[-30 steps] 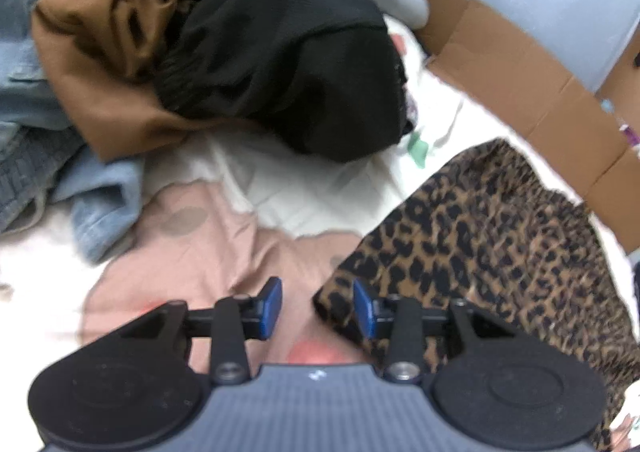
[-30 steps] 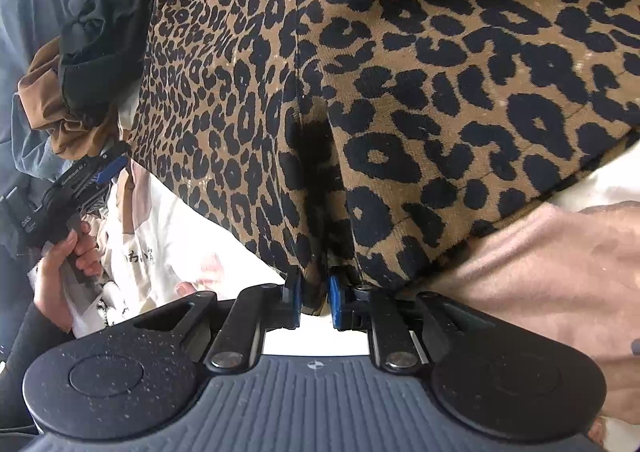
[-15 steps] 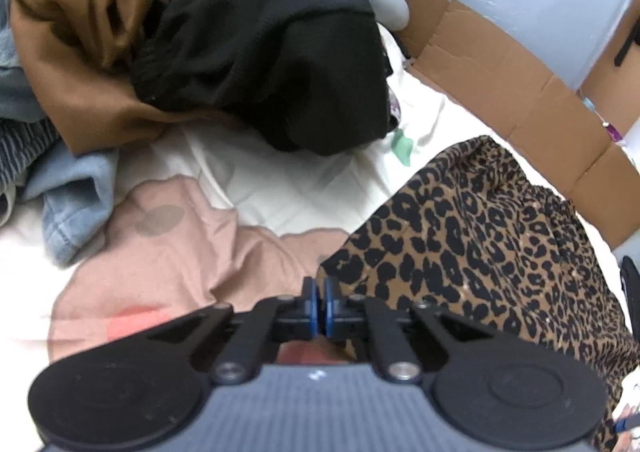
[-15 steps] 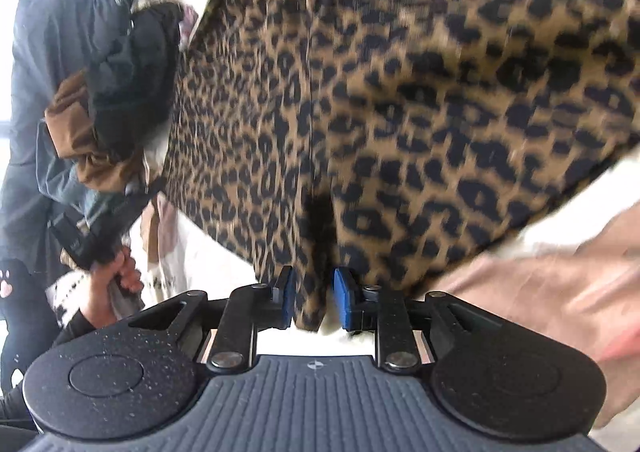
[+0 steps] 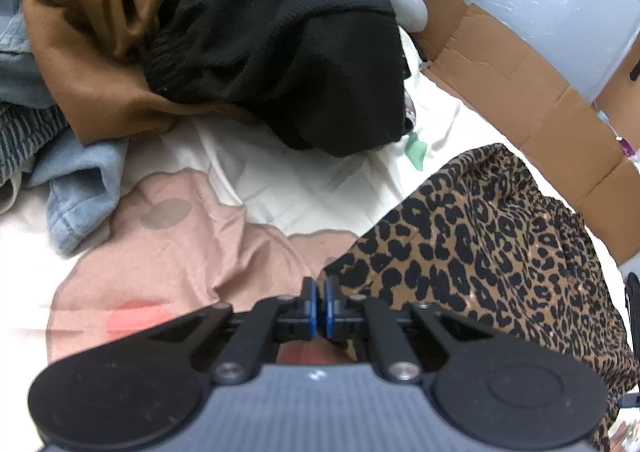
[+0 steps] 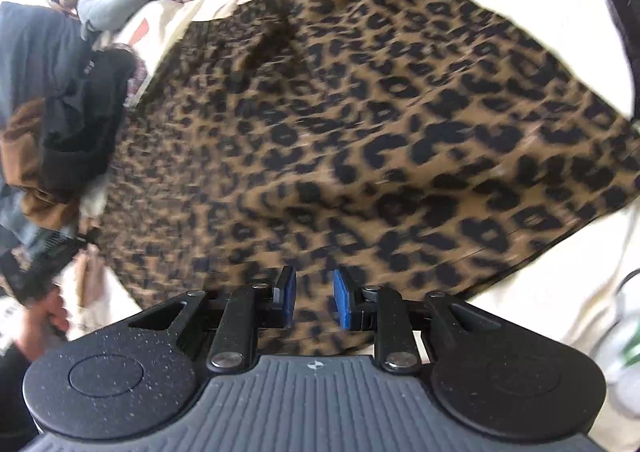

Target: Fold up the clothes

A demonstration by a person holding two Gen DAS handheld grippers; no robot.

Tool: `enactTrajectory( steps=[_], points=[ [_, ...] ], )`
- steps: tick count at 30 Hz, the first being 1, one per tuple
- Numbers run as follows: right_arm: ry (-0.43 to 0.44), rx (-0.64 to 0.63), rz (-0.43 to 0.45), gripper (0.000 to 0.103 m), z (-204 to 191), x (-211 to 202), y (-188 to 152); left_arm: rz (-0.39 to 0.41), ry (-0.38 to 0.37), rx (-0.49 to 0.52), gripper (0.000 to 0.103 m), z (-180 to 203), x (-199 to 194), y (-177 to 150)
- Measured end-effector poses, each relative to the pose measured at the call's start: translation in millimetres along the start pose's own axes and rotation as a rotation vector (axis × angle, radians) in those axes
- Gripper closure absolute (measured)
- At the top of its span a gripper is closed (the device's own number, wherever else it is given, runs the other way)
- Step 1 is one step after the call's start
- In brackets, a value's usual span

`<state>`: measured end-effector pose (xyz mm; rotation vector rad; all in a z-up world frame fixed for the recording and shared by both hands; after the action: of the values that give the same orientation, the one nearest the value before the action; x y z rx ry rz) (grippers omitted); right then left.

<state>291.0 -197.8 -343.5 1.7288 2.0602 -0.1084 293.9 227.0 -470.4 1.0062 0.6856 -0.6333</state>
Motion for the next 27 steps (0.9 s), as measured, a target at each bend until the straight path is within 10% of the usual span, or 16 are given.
enactTrajectory(
  steps=[10, 18, 27],
  points=[
    [-0.232, -0.106, 0.009, 0.085, 49.6, 13.3, -9.6, -0.003, 0.053, 0.007, 0.086, 0.4, 1.9, -1.9],
    [-0.294, -0.15, -0.036, 0.085, 47.8, 3.0, -14.4, -0.001, 0.059, 0.055, 0.074, 12.6, -10.0, 2.1],
    [-0.304, -0.147, 0.111, 0.084, 55.2, -17.4, 43.1, 0.027, -0.028, 0.169, 0.073, 70.9, -8.8, 23.6]
  ],
)
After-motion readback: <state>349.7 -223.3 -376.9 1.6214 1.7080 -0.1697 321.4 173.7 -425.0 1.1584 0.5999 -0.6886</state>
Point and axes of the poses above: each gripper's, at about its wrist camera, not at the fingertips, and x roughly the way its jaws point, z to its right, y to its top, the point moved 10 cm from there along x, roughly the way its jaws point, and after that the axes turned 4 degrees about -x, right-handed, at the moved point
